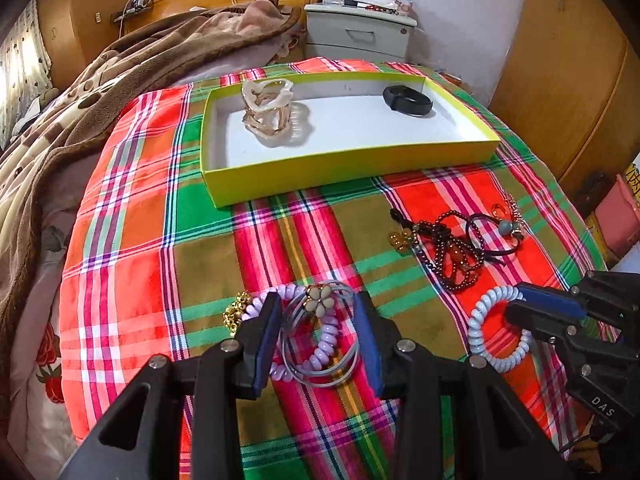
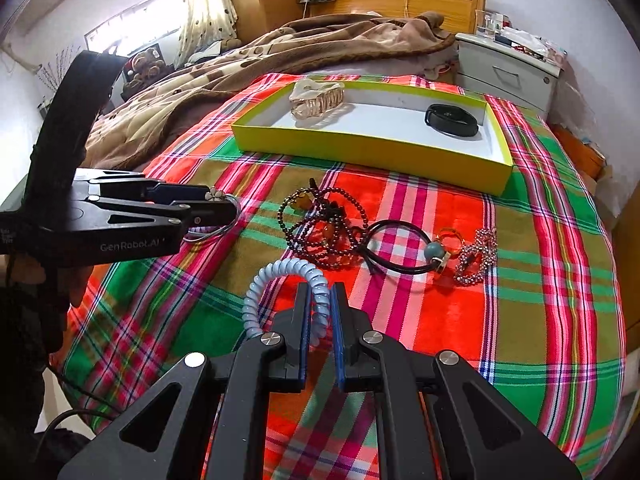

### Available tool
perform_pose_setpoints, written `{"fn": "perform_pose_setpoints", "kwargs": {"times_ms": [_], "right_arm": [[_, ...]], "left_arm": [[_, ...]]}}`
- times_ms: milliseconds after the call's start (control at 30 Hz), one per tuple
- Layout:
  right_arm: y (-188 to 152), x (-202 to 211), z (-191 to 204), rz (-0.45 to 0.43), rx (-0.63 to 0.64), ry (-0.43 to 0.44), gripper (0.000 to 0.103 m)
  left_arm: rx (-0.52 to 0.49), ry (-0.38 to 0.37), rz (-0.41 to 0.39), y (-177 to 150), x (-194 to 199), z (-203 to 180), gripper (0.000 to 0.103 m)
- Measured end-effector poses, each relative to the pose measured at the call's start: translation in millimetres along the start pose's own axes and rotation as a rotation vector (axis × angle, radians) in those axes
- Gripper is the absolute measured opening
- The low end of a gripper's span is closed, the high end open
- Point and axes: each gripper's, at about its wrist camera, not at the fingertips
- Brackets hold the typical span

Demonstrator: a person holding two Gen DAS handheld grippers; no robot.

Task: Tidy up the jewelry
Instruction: 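Grasp the grey flower hair tie with the left tool while the right tool grasps the blue coil tie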

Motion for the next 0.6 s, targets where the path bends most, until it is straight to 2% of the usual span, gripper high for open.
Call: {"fn": "perform_pose_setpoints", "kwargs": {"times_ms": [67, 133, 267, 467, 600], "right_arm": [[0.6, -0.3, -1.5, -0.001, -0.003, 0.003, 0.010], [0.6, -0.8, -2.4, -0.001, -0.008, 0.006, 0.010], [1.1, -0.4, -2.6, -0.003, -0.010, 0.007, 0.010], [2.4, -0.6, -4.7, -0.005, -0.015, 0.007, 0.010], [3.2, 0.1, -5.1, -0.009, -0.018, 0.005, 0.010]], "left_arm": [[0.000, 0.000, -0.002, 0.2, 0.0, -0.7, 0.035], [0.004, -0.004, 0.001, 0.7, -0.8, -0.5, 0.026], [0.008, -0.007, 0.010, 2.1, -3.2, -0.8, 0.018], [0.018, -0.015, 0.001, 3.0, -1.8, -0.3, 0.010], [0.024, -0.015, -0.005, 2.8, -0.8, 0.3, 0.008]]}}
Point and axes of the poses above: each gripper's, at about its wrist camera, not at the fingertips, and x roughly against the way its jaws point, z to its left, y to its top, and after that the axes turned 7 degrees about z, right-handed
